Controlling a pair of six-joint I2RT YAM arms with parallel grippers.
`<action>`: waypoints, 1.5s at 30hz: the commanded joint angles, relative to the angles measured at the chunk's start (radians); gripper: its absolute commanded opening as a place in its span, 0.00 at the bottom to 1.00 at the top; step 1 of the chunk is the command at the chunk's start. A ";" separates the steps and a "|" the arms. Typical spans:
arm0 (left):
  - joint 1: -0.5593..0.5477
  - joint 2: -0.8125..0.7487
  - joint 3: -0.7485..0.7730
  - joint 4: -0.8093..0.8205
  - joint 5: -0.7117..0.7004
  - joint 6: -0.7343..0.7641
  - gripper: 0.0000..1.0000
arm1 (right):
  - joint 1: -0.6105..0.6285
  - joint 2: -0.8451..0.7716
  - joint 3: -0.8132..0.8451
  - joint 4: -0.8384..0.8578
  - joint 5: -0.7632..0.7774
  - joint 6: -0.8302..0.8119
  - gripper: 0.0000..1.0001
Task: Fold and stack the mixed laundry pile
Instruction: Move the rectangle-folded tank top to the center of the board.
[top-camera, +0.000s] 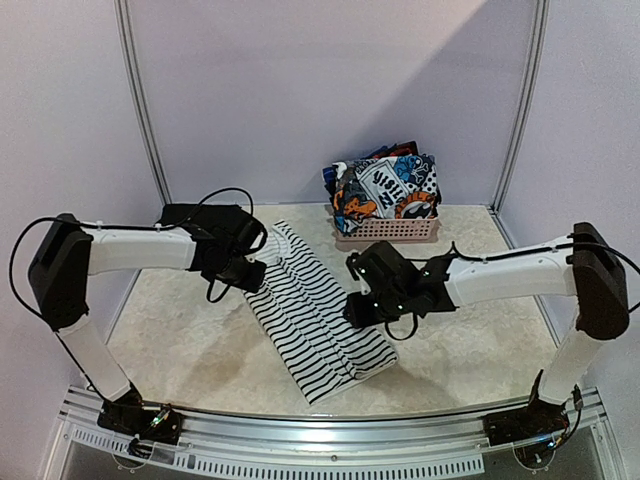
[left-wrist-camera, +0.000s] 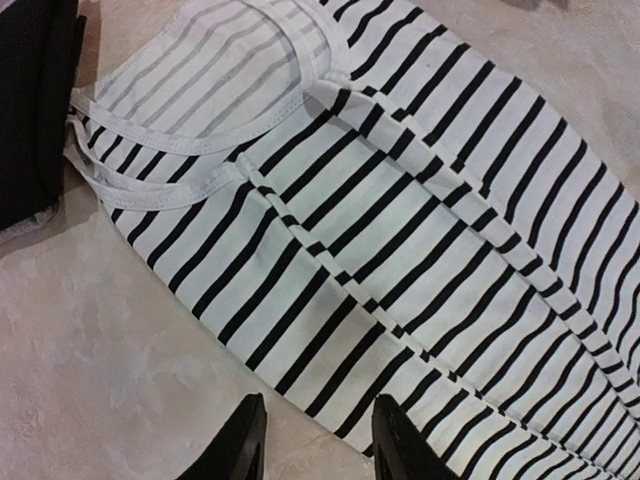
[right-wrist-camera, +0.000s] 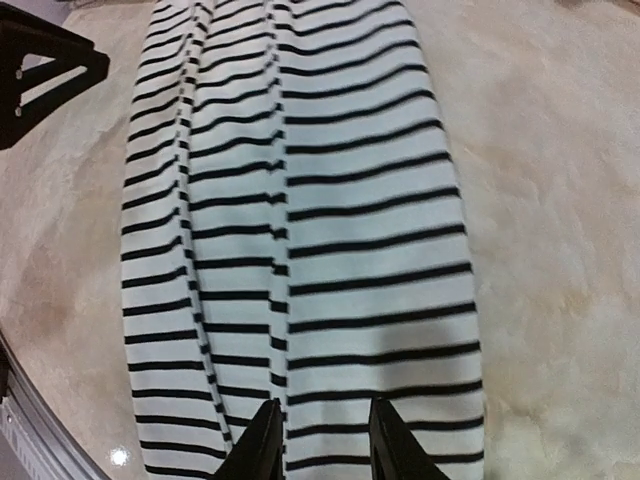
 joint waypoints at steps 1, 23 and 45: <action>-0.007 -0.123 -0.100 0.034 0.049 -0.038 0.38 | -0.035 0.110 0.201 0.008 -0.118 -0.179 0.31; -0.070 -0.238 -0.362 0.227 0.047 -0.115 0.33 | -0.274 0.759 0.848 -0.144 -0.520 0.004 0.27; -0.128 -0.281 -0.257 0.040 -0.063 -0.064 0.34 | -0.238 0.398 0.250 0.110 -0.338 0.168 0.25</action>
